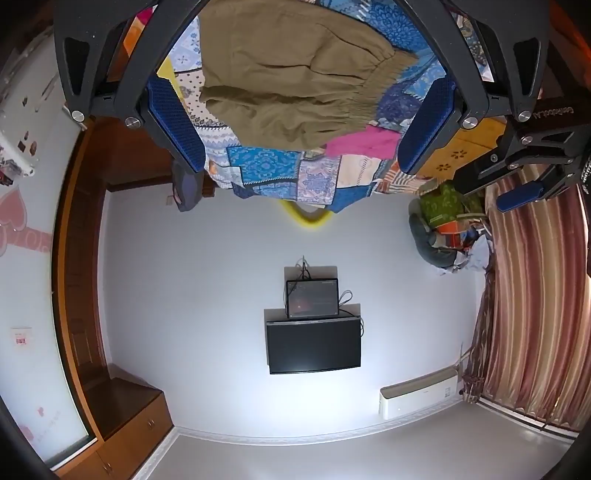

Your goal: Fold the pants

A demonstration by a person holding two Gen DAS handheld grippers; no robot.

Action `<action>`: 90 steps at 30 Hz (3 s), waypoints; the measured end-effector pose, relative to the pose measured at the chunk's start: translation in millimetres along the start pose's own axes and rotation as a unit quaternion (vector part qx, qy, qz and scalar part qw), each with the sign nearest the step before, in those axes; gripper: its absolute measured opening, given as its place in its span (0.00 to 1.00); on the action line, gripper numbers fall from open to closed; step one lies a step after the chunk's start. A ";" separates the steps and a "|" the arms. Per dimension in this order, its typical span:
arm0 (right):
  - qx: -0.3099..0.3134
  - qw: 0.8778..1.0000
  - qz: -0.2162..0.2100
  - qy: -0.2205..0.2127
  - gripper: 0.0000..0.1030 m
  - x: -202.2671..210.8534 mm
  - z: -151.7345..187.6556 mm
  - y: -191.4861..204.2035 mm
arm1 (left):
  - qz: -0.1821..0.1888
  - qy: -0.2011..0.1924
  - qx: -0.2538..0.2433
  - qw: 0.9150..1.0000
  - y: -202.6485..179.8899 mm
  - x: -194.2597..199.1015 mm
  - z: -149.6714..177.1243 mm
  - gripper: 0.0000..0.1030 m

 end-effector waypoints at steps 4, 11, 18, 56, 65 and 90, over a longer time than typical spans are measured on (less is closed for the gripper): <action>-0.001 1.000 0.001 0.000 1.00 -1.2 -0.5 -1.7 | 0.003 0.000 0.008 1.000 1.8 -0.9 -0.3 1.00; -0.004 1.000 0.002 0.001 1.00 -1.6 1.1 -4.1 | 0.004 0.001 0.009 1.000 2.2 -2.2 -0.3 1.00; -0.006 1.000 0.003 0.003 1.00 -1.9 1.2 -5.7 | 0.003 0.002 0.006 1.000 1.3 -3.4 0.5 1.00; -0.004 1.000 0.000 0.007 1.00 -1.4 4.3 -5.2 | 0.003 0.005 0.021 1.000 8.3 -5.7 4.8 1.00; -0.003 1.000 0.002 0.012 1.00 -5.4 6.8 -3.5 | 0.004 0.012 0.024 1.000 11.2 -13.0 6.4 1.00; 0.058 0.974 0.082 0.204 1.00 -162.3 116.2 -86.0 | -0.048 0.252 0.093 0.962 152.2 -185.8 137.7 1.00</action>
Point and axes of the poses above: each gripper's, at about its wrist camera, not at the fingertips, and x roughly against the way its jaws point, y to its left, z to its underside, the point moved 5 cm from there along -x, roughly the way its jaws point, and after that the axes turned 14 degrees about z, right-handed, at the moved point
